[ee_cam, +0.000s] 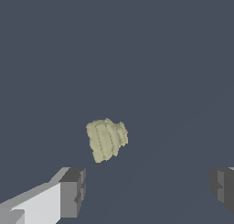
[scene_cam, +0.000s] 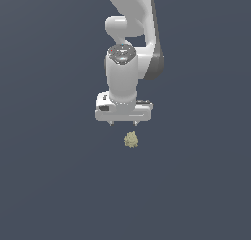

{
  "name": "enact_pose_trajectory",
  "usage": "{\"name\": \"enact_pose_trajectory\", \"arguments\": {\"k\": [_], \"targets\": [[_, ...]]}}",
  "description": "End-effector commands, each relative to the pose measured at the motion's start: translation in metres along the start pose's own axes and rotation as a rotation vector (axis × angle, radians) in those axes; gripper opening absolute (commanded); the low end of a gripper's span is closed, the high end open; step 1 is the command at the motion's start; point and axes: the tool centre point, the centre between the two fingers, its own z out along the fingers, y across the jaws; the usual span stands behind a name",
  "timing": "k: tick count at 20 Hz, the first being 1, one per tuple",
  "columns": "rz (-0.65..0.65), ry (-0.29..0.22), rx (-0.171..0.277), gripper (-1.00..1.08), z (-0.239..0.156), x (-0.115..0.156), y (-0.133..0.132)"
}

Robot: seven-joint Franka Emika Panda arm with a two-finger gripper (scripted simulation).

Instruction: Pick up the object and move it to a goal position.

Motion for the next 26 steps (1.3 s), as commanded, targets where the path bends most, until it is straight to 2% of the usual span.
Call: {"name": "enact_pose_trajectory", "arguments": {"k": [1, 10, 17, 26], "targets": [[0.000, 0.000, 0.000, 1.00, 0.000, 0.000, 0.000], [-0.067, -0.004, -0.019, 1.00, -0.002, 0.001, -0.004], [-0.069, -0.004, -0.019, 1.00, -0.001, 0.001, -0.004], [-0.154, -0.019, -0.011, 1.00, 0.035, 0.001, -0.016]]}}
